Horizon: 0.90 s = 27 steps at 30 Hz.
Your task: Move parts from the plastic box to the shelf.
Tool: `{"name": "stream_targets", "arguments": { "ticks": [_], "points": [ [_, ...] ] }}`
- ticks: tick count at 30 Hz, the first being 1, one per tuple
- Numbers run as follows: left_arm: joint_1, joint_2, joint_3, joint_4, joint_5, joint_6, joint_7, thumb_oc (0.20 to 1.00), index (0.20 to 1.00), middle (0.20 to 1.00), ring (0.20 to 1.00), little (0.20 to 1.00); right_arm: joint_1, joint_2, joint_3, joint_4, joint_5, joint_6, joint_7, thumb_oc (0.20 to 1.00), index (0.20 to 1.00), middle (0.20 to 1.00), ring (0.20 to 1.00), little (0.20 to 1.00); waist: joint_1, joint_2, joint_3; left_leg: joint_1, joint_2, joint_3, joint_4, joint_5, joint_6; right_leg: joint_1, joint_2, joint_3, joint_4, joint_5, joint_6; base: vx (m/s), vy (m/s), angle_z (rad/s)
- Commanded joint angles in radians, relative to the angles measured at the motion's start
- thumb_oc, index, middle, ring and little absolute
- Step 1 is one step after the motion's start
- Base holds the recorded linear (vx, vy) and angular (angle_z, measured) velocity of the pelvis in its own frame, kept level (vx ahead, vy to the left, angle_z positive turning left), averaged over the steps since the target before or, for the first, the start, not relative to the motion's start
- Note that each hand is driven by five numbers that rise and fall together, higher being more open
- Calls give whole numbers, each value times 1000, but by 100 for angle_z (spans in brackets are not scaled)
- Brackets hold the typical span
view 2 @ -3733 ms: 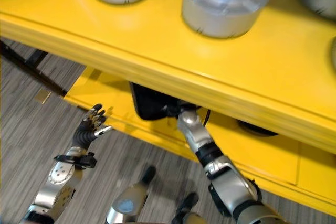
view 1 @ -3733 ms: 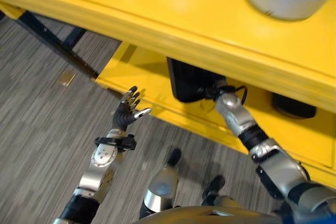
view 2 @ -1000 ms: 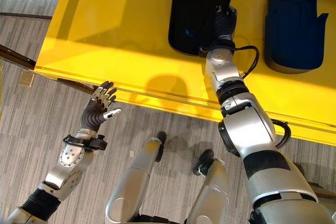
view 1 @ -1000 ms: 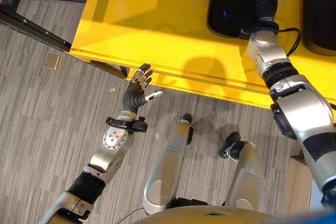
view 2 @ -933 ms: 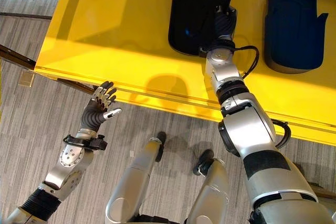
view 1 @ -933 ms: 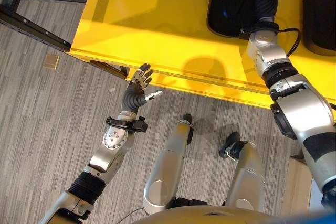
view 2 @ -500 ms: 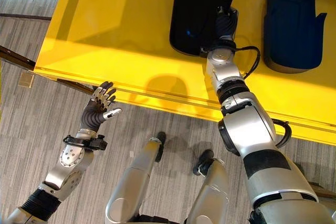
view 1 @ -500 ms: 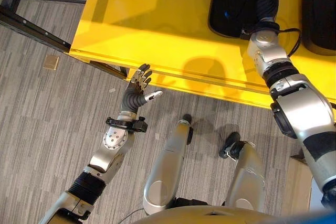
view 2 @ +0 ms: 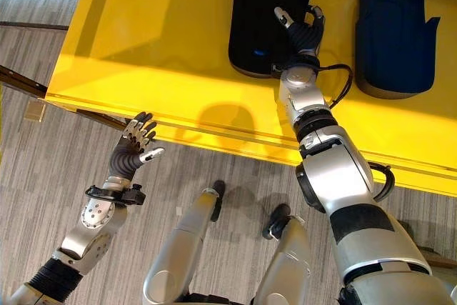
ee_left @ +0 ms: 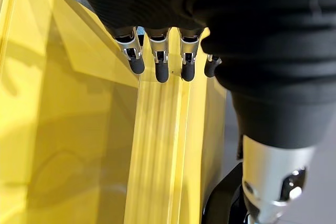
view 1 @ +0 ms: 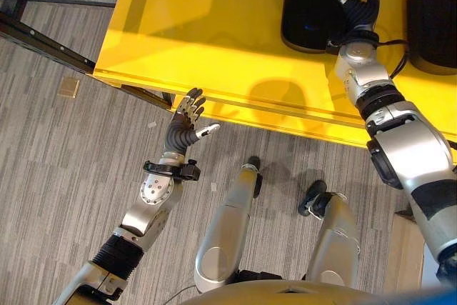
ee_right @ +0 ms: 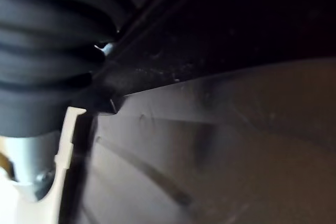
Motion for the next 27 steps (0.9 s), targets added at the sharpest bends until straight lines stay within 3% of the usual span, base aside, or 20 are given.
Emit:
{"name": "stream_targets", "arguments": {
  "ticks": [1, 2, 3, 9, 11, 13, 27],
  "points": [
    [-26, -12, -8, -28, 0, -5, -3, 1000, 1000, 1000, 1000, 1000, -7, -27, -16, -51, -23, -59, -45, 1000, 1000, 1000, 1000, 1000, -4, 18, 18, 13, 105, 22, 11, -80, -37, -23, 30, 89, -12, -2, 35, -74, 22, -4],
    [-23, -13, -6, -30, 0, -5, -2, 1000, 1000, 1000, 1000, 1000, 1, -32, -24, -79, -25, -61, -51, 1000, 1000, 1000, 1000, 1000, -9, 16, 19, 2, 103, 26, 5, -53, -34, -32, 27, 84, -21, 21, 26, 2, 5, -4],
    [-22, -13, -6, -29, -1, -5, -2, 1000, 1000, 1000, 1000, 1000, 3, -31, -23, -80, -25, -60, -52, 1000, 1000, 1000, 1000, 1000, -8, 15, 15, 14, 105, 23, 7, -77, -37, -23, 30, 89, -15, 1, 35, 2, 2, -5],
    [-8, -26, 11, -30, 4, 1, 9, 1000, 1000, 1000, 1000, 1000, 98, -30, -103, -348, -61, -99, -121, 1000, 1000, 1000, 1000, 1000, -37, 6, 22, 7, 109, 30, 0, -54, -34, -29, 31, 90, -28, 22, 26, -21, 8, -3],
    [-4, -29, 13, -30, 8, 4, 12, 1000, 1000, 1000, 1000, 1000, 137, -31, -120, -436, -111, -91, -141, 1000, 1000, 1000, 1000, 1000, -44, 3, 21, 8, 110, 32, -2, -55, -34, -29, 31, 92, -28, 22, 26, 9, -6, -2],
    [7, -39, 23, -31, 18, 3, 18, 1000, 1000, 1000, 1000, 1000, 224, -13, -187, -645, -209, -102, -192, 1000, 1000, 1000, 1000, 1000, -53, 1, 23, 16, 113, 33, -5, -57, -33, -22, 33, 94, -33, 20, 26, 0, 0, 0],
    [34, -38, 50, -43, 56, 15, 25, 1000, 1000, 1000, 1000, 1000, 396, 61, -229, -1038, -329, -142, -174, 1000, 1000, 1000, 1000, 1000, -70, -16, 13, 43, 122, 40, -29, -49, -32, 2, 40, 92, -58, 35, 32, 2, -1, -1]
  ]
}}
